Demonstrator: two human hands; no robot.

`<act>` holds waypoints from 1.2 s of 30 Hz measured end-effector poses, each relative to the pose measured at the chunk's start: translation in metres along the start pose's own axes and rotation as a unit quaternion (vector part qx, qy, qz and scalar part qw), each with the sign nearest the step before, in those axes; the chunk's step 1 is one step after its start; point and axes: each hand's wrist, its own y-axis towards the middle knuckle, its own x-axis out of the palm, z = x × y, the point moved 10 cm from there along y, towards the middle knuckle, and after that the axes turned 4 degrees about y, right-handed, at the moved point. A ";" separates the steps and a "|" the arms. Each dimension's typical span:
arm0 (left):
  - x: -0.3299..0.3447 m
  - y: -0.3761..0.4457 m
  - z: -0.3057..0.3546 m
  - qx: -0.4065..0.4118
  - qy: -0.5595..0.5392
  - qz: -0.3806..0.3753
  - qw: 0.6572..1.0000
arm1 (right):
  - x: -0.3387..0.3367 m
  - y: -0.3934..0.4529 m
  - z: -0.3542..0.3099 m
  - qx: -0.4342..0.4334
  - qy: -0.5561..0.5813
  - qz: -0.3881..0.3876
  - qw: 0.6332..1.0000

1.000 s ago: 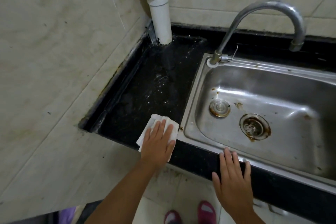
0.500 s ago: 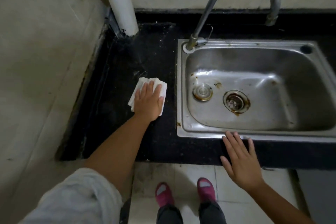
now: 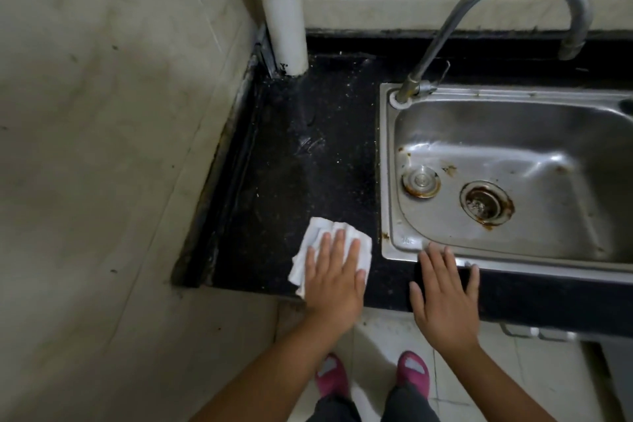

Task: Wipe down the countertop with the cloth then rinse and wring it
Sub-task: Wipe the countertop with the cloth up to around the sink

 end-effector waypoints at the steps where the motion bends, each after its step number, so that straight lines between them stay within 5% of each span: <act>1: -0.001 0.008 0.008 0.001 0.004 -0.018 1.000 | 0.000 0.000 0.001 0.003 0.004 -0.001 1.000; 8: -0.028 0.050 -0.041 -0.050 0.040 -0.014 0.998 | 0.000 0.001 -0.001 -0.007 0.001 0.003 1.000; 14: -0.027 -0.009 -0.102 -0.141 0.043 0.030 0.989 | 0.001 -0.001 -0.001 -0.002 0.005 -0.008 1.000; 19: -0.010 -0.030 -0.105 -0.168 0.015 -0.012 0.986 | -0.001 0.000 -0.001 0.003 0.011 -0.025 1.000; 36: -0.075 0.172 -0.103 -0.115 0.023 0.008 0.993 | 0.004 0.038 0.014 0.042 0.027 0.003 0.999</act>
